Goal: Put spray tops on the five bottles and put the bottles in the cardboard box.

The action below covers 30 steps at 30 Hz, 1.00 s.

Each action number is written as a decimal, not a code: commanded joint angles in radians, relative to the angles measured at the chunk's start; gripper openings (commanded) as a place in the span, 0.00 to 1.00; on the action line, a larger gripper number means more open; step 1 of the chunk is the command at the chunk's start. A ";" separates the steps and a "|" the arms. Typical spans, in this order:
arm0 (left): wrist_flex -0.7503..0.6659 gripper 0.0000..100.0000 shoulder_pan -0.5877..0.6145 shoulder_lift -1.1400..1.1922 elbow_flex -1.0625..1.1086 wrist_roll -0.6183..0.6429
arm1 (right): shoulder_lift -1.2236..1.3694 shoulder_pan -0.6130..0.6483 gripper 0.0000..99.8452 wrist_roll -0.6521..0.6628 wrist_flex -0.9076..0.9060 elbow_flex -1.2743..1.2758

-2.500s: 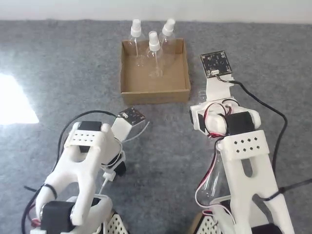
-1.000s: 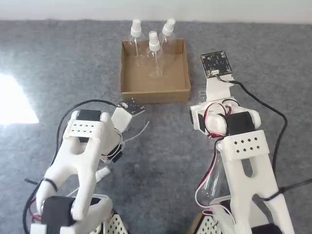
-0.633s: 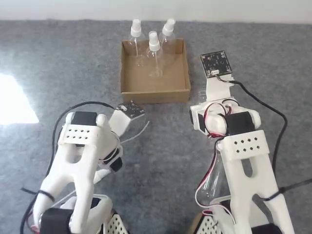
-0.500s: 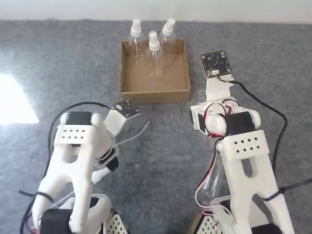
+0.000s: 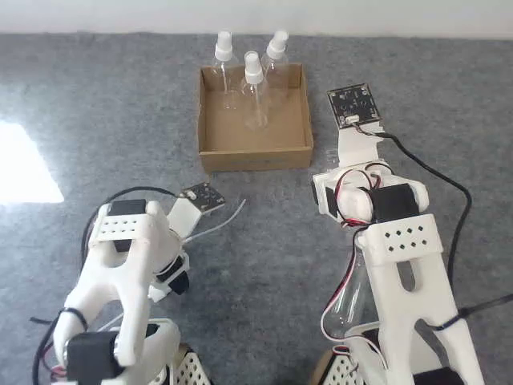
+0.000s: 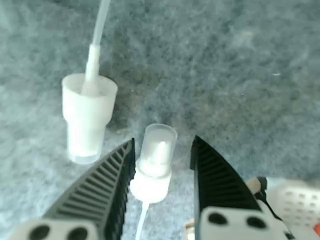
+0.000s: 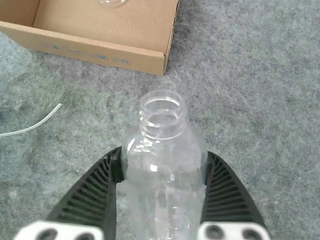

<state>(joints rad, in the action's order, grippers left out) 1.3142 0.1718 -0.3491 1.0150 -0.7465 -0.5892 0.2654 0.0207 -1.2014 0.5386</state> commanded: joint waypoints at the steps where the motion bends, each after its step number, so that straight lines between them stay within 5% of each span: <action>1: -0.057 0.17 0.003 0.046 0.002 -0.006 | -0.038 -0.008 0.09 0.014 0.013 -0.012; 9: -0.041 0.02 -0.003 0.117 -0.056 -0.006 | -0.038 -0.008 0.09 0.014 0.013 -0.012; 18: 0.149 0.02 -0.054 0.110 -0.193 -0.005 | -0.038 -0.008 0.09 0.015 0.013 -0.012; 30: 0.204 0.02 -0.052 0.110 -0.266 -0.005 | -0.038 -0.008 0.09 0.012 0.013 -0.012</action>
<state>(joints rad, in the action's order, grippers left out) 1.5044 0.1227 -0.2325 0.7986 -0.7480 -0.5892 0.2654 0.0238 -1.2014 0.5386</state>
